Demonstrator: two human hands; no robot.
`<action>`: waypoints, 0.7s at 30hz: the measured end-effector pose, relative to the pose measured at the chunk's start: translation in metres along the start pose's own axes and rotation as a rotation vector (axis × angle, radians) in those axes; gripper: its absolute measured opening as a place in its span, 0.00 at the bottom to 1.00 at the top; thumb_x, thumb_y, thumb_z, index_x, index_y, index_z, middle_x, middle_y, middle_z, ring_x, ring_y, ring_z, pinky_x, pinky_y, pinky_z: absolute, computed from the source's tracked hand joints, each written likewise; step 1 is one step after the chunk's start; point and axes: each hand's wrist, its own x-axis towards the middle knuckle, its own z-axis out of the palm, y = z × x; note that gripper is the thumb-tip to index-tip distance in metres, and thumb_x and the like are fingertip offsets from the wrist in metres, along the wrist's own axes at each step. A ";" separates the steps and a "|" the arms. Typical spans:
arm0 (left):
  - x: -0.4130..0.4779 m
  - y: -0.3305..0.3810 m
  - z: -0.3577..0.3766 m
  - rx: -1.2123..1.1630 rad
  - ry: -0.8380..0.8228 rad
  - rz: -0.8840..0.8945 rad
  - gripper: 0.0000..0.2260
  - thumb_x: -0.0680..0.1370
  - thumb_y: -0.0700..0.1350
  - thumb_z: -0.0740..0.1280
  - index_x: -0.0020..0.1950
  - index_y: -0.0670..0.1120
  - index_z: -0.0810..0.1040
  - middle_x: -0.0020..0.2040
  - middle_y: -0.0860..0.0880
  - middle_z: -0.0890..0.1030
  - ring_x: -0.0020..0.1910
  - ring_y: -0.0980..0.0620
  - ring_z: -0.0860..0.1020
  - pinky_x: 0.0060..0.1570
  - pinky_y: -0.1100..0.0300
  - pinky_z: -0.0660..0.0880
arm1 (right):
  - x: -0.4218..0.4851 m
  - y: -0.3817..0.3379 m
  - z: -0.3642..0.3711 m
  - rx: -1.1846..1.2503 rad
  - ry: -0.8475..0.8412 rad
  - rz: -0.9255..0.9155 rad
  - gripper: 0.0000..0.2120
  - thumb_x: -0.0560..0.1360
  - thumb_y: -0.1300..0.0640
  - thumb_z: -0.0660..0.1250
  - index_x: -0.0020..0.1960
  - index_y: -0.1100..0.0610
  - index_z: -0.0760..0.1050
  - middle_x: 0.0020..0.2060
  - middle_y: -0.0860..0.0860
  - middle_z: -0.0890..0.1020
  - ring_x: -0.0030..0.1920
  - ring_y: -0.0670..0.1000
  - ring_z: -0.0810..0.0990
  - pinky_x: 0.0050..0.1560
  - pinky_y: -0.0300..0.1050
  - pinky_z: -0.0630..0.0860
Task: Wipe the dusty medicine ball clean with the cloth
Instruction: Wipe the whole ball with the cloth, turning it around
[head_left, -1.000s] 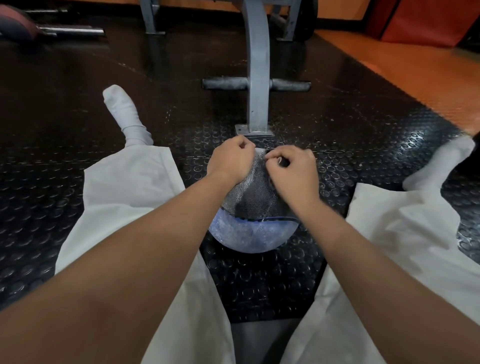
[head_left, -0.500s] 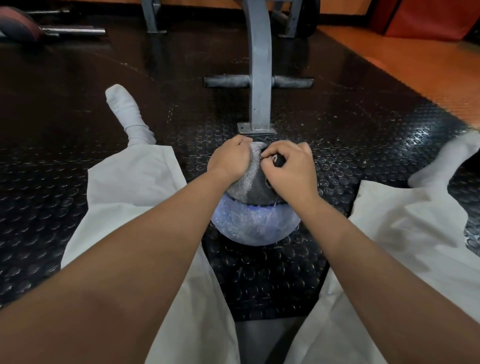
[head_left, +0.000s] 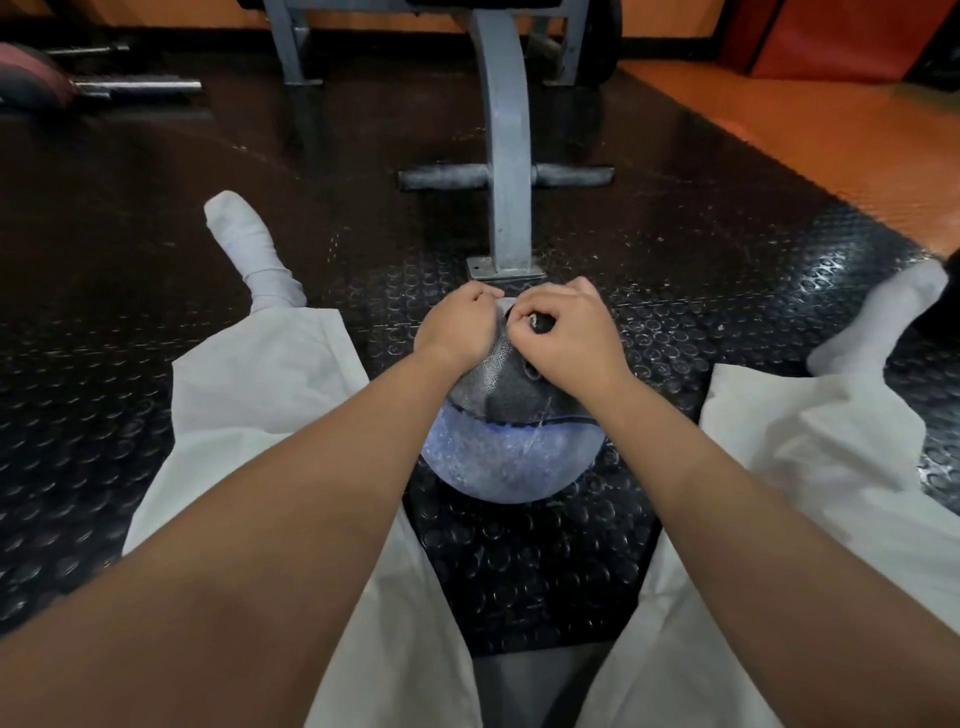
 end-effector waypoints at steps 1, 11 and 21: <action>0.000 0.003 0.000 0.012 0.000 -0.023 0.16 0.82 0.41 0.54 0.64 0.47 0.77 0.64 0.48 0.77 0.61 0.47 0.75 0.59 0.56 0.69 | -0.005 -0.002 0.002 -0.019 0.020 0.000 0.09 0.68 0.56 0.63 0.37 0.53 0.83 0.41 0.43 0.83 0.46 0.56 0.74 0.48 0.34 0.66; 0.005 0.000 0.003 0.065 -0.013 -0.029 0.18 0.81 0.40 0.51 0.64 0.48 0.76 0.66 0.51 0.76 0.62 0.48 0.74 0.59 0.57 0.68 | -0.032 -0.002 -0.004 -0.089 -0.091 -0.359 0.10 0.68 0.56 0.62 0.36 0.54 0.82 0.37 0.44 0.82 0.41 0.53 0.70 0.41 0.45 0.70; 0.012 0.013 0.010 0.083 -0.002 -0.060 0.17 0.83 0.41 0.53 0.68 0.43 0.74 0.68 0.44 0.75 0.67 0.43 0.73 0.66 0.51 0.69 | -0.043 0.002 0.000 -0.129 0.039 -0.250 0.10 0.69 0.56 0.62 0.40 0.56 0.82 0.41 0.46 0.83 0.40 0.54 0.71 0.39 0.49 0.72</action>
